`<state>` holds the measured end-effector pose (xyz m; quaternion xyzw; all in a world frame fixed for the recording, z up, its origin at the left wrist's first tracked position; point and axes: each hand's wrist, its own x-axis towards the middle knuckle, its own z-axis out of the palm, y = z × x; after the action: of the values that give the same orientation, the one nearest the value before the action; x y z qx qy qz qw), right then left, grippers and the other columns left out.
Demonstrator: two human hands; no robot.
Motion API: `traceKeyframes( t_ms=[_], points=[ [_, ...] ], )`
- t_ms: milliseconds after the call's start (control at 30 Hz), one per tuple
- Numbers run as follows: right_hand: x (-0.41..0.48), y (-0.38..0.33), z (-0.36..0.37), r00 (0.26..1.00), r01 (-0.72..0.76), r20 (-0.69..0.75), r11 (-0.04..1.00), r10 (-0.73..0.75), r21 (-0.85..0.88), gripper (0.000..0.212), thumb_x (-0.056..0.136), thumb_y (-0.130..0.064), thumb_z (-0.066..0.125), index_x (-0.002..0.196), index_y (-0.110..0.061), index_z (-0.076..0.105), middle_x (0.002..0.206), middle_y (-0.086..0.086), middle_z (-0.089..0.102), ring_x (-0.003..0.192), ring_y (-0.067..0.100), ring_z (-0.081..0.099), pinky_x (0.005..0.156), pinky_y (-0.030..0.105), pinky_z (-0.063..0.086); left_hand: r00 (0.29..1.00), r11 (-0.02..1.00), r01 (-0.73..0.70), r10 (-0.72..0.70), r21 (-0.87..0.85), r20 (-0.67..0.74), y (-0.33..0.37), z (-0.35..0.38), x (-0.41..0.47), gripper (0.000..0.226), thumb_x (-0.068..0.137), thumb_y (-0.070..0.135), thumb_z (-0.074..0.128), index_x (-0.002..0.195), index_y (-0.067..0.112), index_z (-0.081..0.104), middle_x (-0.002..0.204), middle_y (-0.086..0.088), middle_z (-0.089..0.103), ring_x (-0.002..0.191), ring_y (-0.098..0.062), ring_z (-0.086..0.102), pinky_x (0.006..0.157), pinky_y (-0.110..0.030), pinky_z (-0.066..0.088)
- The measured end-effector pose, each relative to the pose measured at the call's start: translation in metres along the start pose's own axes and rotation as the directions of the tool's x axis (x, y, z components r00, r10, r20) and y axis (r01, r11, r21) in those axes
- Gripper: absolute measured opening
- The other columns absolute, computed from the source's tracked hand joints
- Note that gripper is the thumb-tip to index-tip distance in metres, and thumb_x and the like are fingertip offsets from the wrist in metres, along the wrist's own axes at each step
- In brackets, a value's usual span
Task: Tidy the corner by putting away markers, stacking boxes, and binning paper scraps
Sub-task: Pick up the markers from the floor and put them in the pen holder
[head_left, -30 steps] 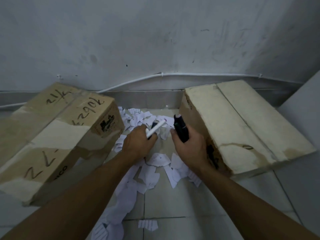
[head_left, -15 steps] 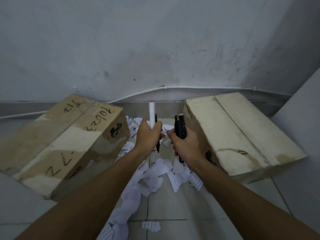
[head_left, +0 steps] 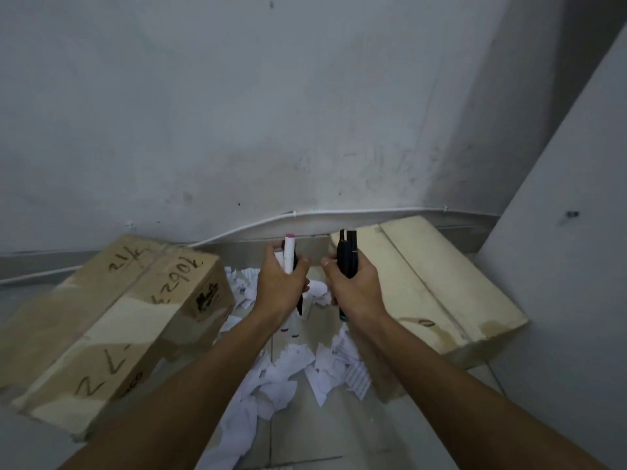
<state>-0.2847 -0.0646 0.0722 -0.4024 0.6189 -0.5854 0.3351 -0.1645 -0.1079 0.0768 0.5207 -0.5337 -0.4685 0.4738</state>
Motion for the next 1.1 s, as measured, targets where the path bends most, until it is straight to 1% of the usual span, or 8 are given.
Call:
traceKeyframes(
  t_ms=[133,267,367,467,600,800,933,1100],
  points=[
    [0.013,-0.054,-0.021,0.999,0.002,-0.049,1.000,-0.001,0.024,0.008,0.092,-0.023,0.069,0.095,-0.022,0.062,0.074,0.006,0.064,0.055,0.014,0.056,0.053,0.031,0.050,0.999,0.998,-0.037,0.037,0.046,-0.014,0.046,0.005,0.008,0.016,0.087,0.017,0.069,0.086,0.006,0.057,0.067,-0.009,0.056,0.058,-0.022,0.055,0.052,-0.031,0.052],
    [0.016,-0.128,-0.041,0.993,-0.005,-0.114,0.998,0.012,0.062,0.013,0.091,-0.027,0.070,0.089,-0.016,0.063,0.068,0.001,0.063,0.048,0.014,0.051,0.047,0.029,0.047,0.999,1.000,0.005,-0.006,-0.019,-0.049,0.122,0.014,0.002,0.032,0.082,0.035,0.076,0.069,0.019,0.052,0.061,-0.005,0.053,0.056,-0.021,0.052,0.056,-0.037,0.051],
    [0.018,-0.197,-0.058,0.988,-0.034,-0.149,0.997,0.044,0.068,0.024,0.089,-0.039,0.072,0.082,-0.018,0.062,0.064,0.001,0.058,0.050,0.014,0.051,0.045,0.026,0.045,1.000,0.999,0.014,-0.015,-0.037,-0.018,0.200,0.020,-0.002,0.041,0.079,0.044,0.077,0.063,0.018,0.048,0.058,-0.005,0.051,0.054,-0.021,0.050,0.056,-0.040,0.051],
    [0.025,-0.265,-0.072,0.980,-0.031,-0.192,0.996,0.046,0.079,0.027,0.087,-0.046,0.072,0.077,-0.024,0.060,0.065,0.002,0.056,0.057,0.017,0.052,0.051,0.027,0.046,1.000,0.998,0.000,0.001,-0.059,0.019,0.281,0.023,-0.002,0.045,0.080,0.049,0.074,0.062,0.017,0.048,0.058,-0.008,0.050,0.053,-0.021,0.048,0.054,-0.039,0.049],
    [0.030,-0.361,-0.088,0.967,-0.040,-0.246,0.995,0.063,0.094,0.024,0.088,-0.039,0.072,0.079,-0.020,0.061,0.067,0.001,0.056,0.064,0.018,0.053,0.061,0.034,0.048,0.996,0.997,0.011,-0.005,-0.077,0.086,0.387,0.022,-0.001,0.042,0.084,0.045,0.072,0.063,0.016,0.049,0.060,-0.010,0.050,0.052,-0.021,0.048,0.049,-0.033,0.046],
    [0.033,-0.499,-0.110,0.946,-0.053,-0.312,0.990,0.091,0.129,0.022,0.092,-0.029,0.070,0.084,-0.011,0.060,0.067,0.007,0.053,0.055,0.017,0.050,0.042,0.024,0.044,0.987,0.996,0.022,-0.007,-0.091,0.161,0.526,0.019,-0.008,0.036,0.087,0.036,0.071,0.068,0.012,0.052,0.058,-0.006,0.053,0.050,-0.019,0.049,0.049,-0.031,0.047],
    [0.031,-0.592,-0.128,0.928,-0.089,-0.348,0.987,0.131,0.134,0.021,0.092,-0.030,0.070,0.088,-0.011,0.062,0.069,0.005,0.056,0.060,0.017,0.054,0.044,0.023,0.046,0.973,0.997,0.031,-0.014,-0.072,0.231,0.620,0.023,-0.020,0.037,0.088,0.034,0.071,0.067,0.012,0.049,0.058,-0.009,0.051,0.048,-0.019,0.048,0.049,-0.032,0.047],
    [0.020,-0.677,-0.161,0.916,-0.070,-0.388,0.992,0.107,0.108,0.020,0.092,-0.029,0.070,0.085,-0.012,0.063,0.064,0.004,0.056,0.054,0.015,0.054,0.048,0.027,0.048,0.957,0.995,0.062,-0.037,-0.075,0.289,0.704,0.029,-0.037,0.036,0.088,0.033,0.071,0.066,0.013,0.050,0.057,-0.008,0.051,0.048,-0.020,0.048,0.046,-0.029,0.046]
  ],
)
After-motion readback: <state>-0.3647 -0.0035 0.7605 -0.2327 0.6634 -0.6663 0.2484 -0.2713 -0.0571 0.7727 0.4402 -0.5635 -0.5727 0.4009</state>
